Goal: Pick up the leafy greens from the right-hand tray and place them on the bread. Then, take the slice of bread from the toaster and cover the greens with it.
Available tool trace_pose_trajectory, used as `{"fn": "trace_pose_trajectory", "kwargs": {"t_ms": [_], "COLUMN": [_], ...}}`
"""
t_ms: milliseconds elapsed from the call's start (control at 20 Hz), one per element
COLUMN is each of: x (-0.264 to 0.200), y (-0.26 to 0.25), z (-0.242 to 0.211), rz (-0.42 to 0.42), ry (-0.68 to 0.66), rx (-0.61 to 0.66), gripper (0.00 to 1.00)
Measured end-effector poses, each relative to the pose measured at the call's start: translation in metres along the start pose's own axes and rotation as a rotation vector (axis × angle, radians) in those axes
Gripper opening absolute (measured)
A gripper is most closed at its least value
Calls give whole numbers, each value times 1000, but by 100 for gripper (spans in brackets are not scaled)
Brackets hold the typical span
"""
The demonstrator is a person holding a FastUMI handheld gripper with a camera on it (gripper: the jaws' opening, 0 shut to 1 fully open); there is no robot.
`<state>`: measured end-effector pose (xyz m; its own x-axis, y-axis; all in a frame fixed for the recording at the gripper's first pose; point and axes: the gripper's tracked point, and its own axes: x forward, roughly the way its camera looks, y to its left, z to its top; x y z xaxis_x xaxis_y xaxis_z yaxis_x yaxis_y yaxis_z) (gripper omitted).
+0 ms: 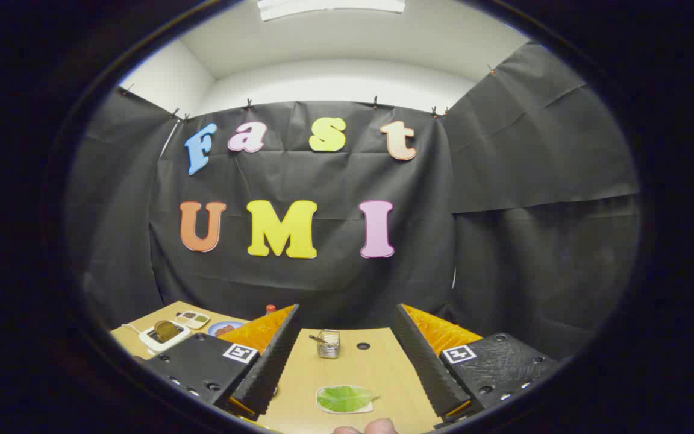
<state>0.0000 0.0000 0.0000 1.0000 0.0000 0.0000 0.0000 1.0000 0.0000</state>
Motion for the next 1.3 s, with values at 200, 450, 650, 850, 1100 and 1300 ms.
{"fn": "trace_pose_trajectory", "kwargs": {"t_ms": [200,450,650,850,1100,1300], "x": [0,7,18,29,53,86], "y": [-11,-27,-31,-36,-42,-61], "z": [5,-8,-33,-76,-166,-257], "rz": [-23,-43,-28,31,106,118], "ry": [-8,2,48,122,244,376], "rx": [0,24,26,34,45,63], "gripper": [95,95,95,95,95,95]}}
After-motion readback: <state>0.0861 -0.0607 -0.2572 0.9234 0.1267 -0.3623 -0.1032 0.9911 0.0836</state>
